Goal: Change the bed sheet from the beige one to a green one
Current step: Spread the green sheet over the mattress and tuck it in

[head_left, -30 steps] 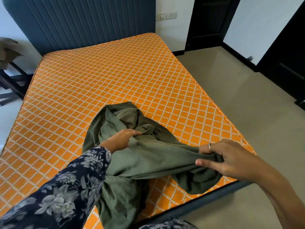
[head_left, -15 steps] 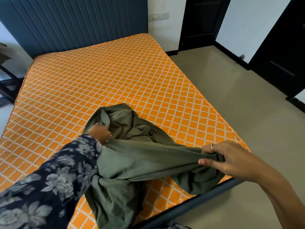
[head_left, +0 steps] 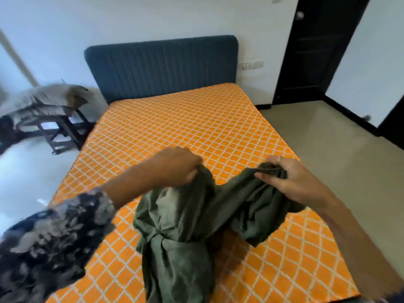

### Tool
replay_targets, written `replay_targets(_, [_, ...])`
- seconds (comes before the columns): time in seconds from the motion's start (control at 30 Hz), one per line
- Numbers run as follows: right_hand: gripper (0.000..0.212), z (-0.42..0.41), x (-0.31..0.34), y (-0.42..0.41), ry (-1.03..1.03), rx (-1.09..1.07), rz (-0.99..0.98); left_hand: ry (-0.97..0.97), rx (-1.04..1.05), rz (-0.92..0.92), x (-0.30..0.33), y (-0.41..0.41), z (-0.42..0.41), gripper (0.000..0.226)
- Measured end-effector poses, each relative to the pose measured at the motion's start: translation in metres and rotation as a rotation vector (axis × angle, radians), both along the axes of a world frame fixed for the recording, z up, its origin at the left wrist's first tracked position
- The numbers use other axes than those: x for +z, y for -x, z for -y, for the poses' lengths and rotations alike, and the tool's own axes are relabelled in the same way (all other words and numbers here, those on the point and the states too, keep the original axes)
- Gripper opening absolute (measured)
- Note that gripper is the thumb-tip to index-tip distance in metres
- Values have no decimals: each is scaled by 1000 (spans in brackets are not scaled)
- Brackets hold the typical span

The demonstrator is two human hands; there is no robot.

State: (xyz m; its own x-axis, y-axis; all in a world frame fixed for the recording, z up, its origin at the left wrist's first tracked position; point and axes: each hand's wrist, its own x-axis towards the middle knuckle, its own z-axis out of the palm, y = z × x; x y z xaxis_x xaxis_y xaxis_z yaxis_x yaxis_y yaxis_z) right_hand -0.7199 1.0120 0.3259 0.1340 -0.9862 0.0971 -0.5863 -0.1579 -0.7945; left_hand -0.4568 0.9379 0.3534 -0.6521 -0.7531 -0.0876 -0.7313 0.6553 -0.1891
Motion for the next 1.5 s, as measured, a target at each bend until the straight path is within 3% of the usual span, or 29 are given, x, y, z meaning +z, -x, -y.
replay_targets(0.07, [30, 1, 0, -36, -151, 188, 99, -1, -22, 76, -4, 33, -36, 30])
replay_targets(0.13, [49, -5, -17, -59, -257, 295, 48, -56, -18, 89, -20, 41, -61, 32])
replay_targets(0.27, [25, -22, -50, -59, -315, 343, -28, -206, 82, -75, -52, 23, -93, 25])
replay_targets(0.37, [22, -40, -62, -67, -344, 491, -62, -274, 94, -233, -59, 24, -108, 18])
replay_targets(0.47, [12, -55, -72, -71, -352, 459, -49, -360, -65, -279, -68, 24, -108, 17])
replay_targets(0.6, [25, -78, -77, -53, -377, 519, -229, -653, -314, -237, -77, 14, -90, 26])
replay_targets(0.73, [42, -95, -66, -30, -387, 520, -227, -452, -307, 135, -121, 9, -46, 39])
replay_targets(0.87, [51, -103, -60, -16, -337, 462, -329, -257, -316, 230, -166, 21, -2, 44])
replay_targets(0.93, [42, -107, -58, -11, -315, 438, -345, -209, -278, 280, -182, 28, 13, 43])
replay_targets(1.0, [16, -110, -55, -4, -317, 403, -330, -170, -201, 306, -195, 27, 25, 41])
replay_targets(1.03, [3, -112, -53, 2, -327, 388, -313, -160, -158, 294, -198, 23, 32, 40])
replay_targets(1.13, [10, -114, -53, 27, -322, 221, -123, -176, -40, 179, -191, 9, 51, 33])
replay_targets(1.23, [21, -110, -60, 52, -227, -5, 82, -308, 153, -85, -149, -6, 68, 26])
replay_targets(1.33, [37, -85, -57, 57, -98, -208, 210, -236, 156, -303, -88, 0, 66, 28])
replay_targets(1.4, [53, -61, -47, 41, -79, -153, 274, -178, 71, -342, -50, 20, 47, 29])
replay_targets(1.5, [83, -32, -36, 1, -153, 61, 270, -104, -76, -222, -12, 58, 10, 28])
